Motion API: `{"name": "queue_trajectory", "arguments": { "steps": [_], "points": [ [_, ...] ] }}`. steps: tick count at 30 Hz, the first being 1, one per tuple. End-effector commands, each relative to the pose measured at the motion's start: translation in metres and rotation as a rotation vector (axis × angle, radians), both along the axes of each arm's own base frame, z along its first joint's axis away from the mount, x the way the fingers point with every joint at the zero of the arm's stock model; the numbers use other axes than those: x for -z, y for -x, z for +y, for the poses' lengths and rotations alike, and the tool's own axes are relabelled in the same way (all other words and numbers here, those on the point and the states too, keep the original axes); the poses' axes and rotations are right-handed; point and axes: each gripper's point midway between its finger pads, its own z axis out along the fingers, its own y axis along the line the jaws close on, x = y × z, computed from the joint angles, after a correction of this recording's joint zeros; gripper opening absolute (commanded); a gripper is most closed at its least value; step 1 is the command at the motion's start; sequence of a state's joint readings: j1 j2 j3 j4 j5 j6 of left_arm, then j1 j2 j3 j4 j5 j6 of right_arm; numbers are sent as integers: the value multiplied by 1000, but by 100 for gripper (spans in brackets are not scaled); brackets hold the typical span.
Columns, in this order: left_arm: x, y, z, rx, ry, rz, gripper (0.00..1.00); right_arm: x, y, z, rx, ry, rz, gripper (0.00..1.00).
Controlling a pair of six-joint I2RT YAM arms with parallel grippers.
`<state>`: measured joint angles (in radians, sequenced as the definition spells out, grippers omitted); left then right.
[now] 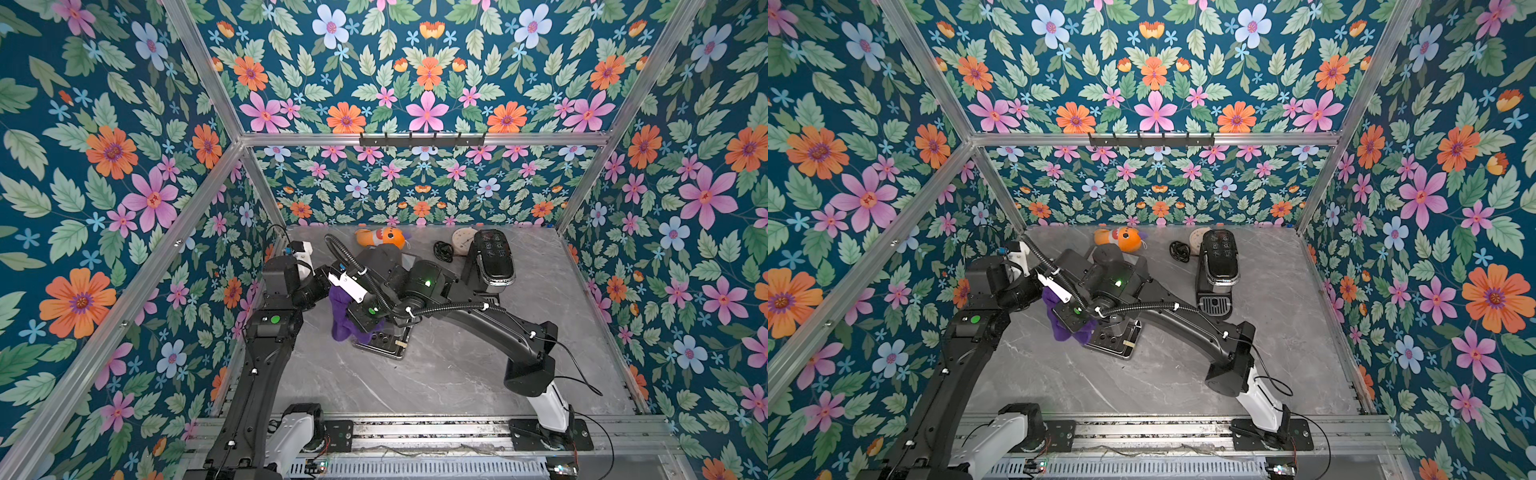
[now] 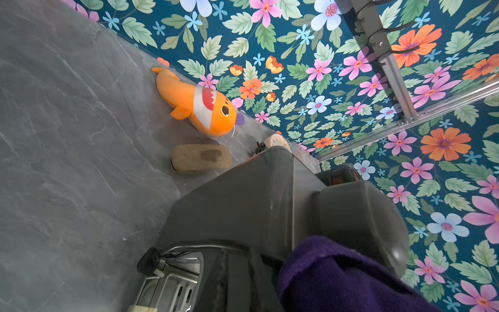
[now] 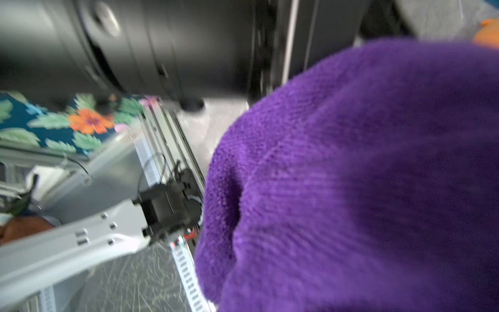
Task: Wipe the surface of a coffee machine
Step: Wipe the dirt from the surface of the coffee machine.
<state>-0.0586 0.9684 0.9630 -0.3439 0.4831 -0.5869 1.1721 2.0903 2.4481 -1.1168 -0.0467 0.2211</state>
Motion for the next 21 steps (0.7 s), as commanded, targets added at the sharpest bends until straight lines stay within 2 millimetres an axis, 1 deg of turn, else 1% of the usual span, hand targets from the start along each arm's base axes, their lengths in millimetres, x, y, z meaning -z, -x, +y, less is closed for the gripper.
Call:
{"name": "queue_trajectory", "arguments": {
  "steps": [1, 4, 12, 15, 16, 17, 21],
  "points": [
    [-6, 0, 3, -5, -35, -23, 17, 2, -2, -18, 18, 45, -50, 0],
    [-8, 1, 5, -7, -52, -29, 17, 4, -1, -35, 48, 60, -58, 0],
    [-13, 3, 4, -1, -59, -37, 17, -2, 7, -75, 126, 32, -63, 0],
    [-12, 4, 4, 2, -58, -34, 17, -3, 6, -91, 163, 29, -83, 0],
    [-12, 4, 4, 3, -60, -34, 17, 2, 5, -94, 173, 44, -86, 0],
    [-13, 3, 4, 3, -57, -34, 17, -11, 6, -104, 185, 15, -98, 0],
    [-17, 2, 4, 4, -58, -42, 17, -15, -1, -123, 233, 2, -103, 0]
  ]
}}
